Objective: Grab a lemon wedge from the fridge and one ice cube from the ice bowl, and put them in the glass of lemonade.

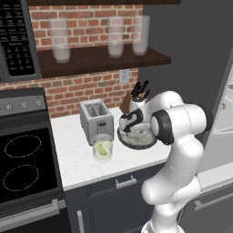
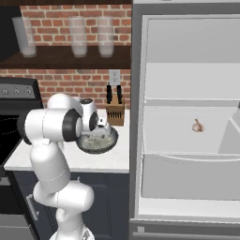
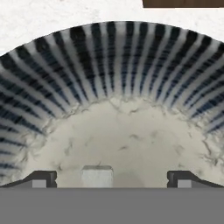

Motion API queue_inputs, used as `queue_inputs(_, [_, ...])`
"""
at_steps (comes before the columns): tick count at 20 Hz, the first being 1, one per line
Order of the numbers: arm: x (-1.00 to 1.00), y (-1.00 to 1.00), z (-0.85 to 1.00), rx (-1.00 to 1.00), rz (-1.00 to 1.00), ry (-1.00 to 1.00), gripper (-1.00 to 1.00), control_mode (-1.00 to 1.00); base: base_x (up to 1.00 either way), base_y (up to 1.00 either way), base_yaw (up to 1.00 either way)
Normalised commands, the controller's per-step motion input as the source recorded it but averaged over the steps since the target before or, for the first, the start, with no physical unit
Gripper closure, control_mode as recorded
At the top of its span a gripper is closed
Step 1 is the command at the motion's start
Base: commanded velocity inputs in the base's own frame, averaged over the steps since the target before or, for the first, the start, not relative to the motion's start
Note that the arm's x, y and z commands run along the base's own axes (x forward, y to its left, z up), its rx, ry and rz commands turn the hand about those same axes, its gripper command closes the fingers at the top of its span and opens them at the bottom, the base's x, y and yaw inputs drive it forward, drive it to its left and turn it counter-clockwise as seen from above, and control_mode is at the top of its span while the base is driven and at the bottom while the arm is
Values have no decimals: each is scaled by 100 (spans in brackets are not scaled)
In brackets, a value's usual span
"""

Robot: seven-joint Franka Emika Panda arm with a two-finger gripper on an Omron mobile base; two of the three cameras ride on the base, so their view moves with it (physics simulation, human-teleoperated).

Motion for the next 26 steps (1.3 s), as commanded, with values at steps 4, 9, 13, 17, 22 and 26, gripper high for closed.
queue_inputs(4, [-19,0,0,0,0,0,-100,-100,0,0,0])
queue_inputs(9, [-5,0,0,0,0,0,-100,-100,0,0,0])
queue_inputs(13, [1,0,0,0,0,0,-100,-100,0,0,0])
queue_inputs(17, [0,0,-20,0,0,0,-100,-100,0,0,0])
queue_inputs(22, [0,0,-25,0,0,0,-100,-100,0,0,0])
queue_inputs(26, [0,0,-18,0,0,1,-100,-100,0,0,0])
